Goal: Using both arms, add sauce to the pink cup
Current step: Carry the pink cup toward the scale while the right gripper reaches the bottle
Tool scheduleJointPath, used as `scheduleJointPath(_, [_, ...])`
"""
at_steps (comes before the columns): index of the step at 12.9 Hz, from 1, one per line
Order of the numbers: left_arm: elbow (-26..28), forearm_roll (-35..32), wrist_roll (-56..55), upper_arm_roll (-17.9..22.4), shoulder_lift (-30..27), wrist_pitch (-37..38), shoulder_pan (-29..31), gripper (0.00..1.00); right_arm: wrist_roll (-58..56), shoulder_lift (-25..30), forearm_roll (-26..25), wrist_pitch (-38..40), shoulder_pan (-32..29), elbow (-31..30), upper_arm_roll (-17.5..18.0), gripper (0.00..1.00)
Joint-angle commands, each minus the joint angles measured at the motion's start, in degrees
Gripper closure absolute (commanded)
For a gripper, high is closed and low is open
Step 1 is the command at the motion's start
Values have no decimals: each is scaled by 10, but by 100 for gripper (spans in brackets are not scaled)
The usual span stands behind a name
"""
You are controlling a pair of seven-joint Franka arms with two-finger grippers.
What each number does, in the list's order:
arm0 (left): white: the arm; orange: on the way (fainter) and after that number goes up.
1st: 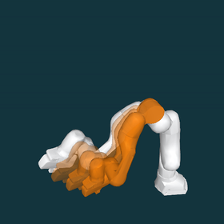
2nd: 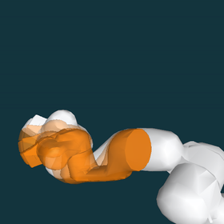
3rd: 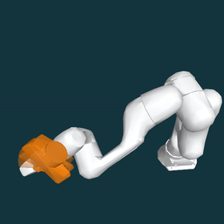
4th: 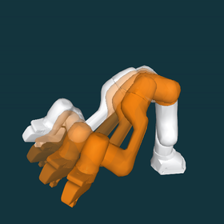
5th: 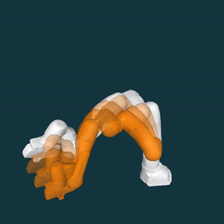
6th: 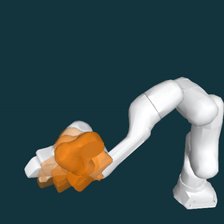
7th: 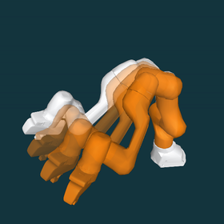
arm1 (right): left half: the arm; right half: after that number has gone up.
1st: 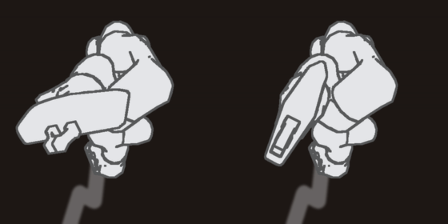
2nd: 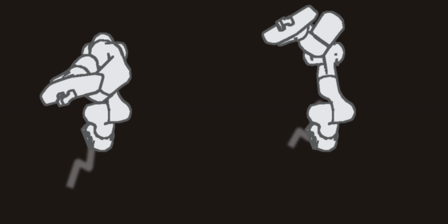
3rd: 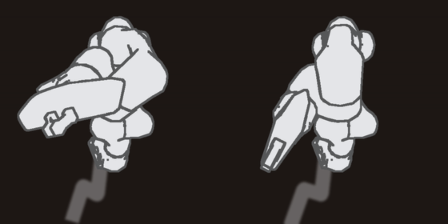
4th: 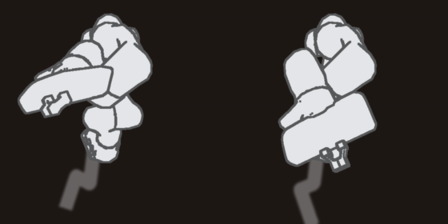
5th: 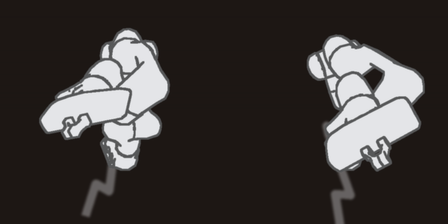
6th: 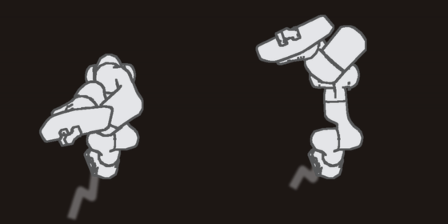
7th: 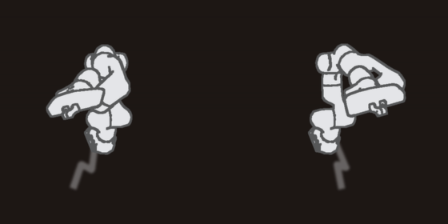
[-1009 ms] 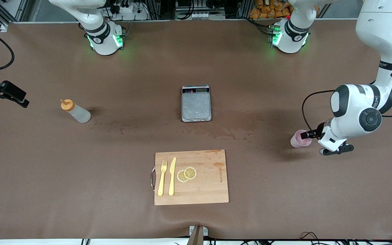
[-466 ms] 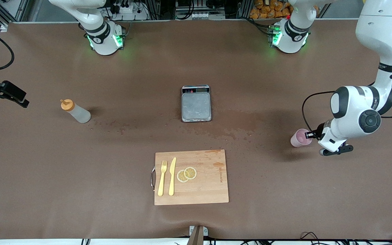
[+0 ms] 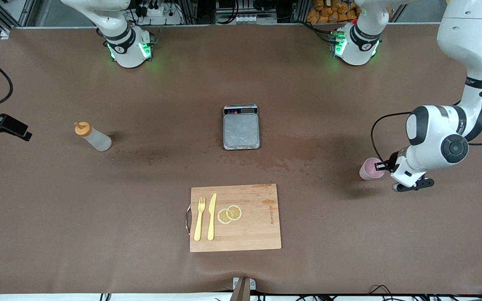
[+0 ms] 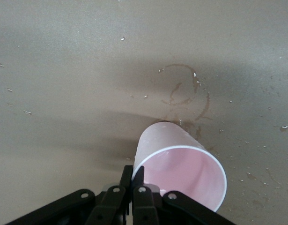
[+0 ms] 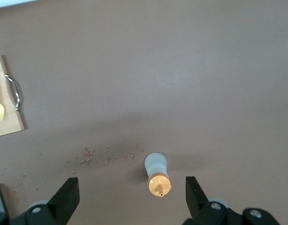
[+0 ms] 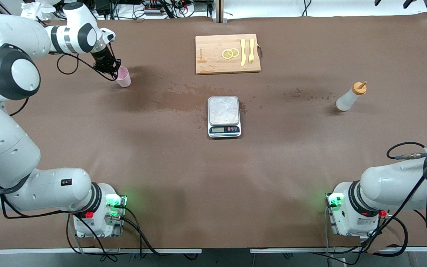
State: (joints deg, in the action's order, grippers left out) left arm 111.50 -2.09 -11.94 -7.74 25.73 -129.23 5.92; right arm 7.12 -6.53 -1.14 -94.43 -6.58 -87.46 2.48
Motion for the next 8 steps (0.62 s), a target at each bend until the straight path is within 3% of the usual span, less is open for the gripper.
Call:
scheduleJointPath(1, [0,-11,-27,-21,-15,12,-2,100,-43,-27,-11,-5,-24,0,7,0])
scheduleJointPath(3, [-1,-11,-61,-45,-24,28,-1,100,-76,-55,1,-6,-61,-1,8,0])
scheduleJointPath(6, [-4,-8,-118,-89,-38,50,0,100,-81,-80,90,1,-130,-14,7,0])
scheduleJointPath(8, [-4,-7,-159,-119,-44,50,0,100,-74,-102,104,23,-156,-20,7,0])
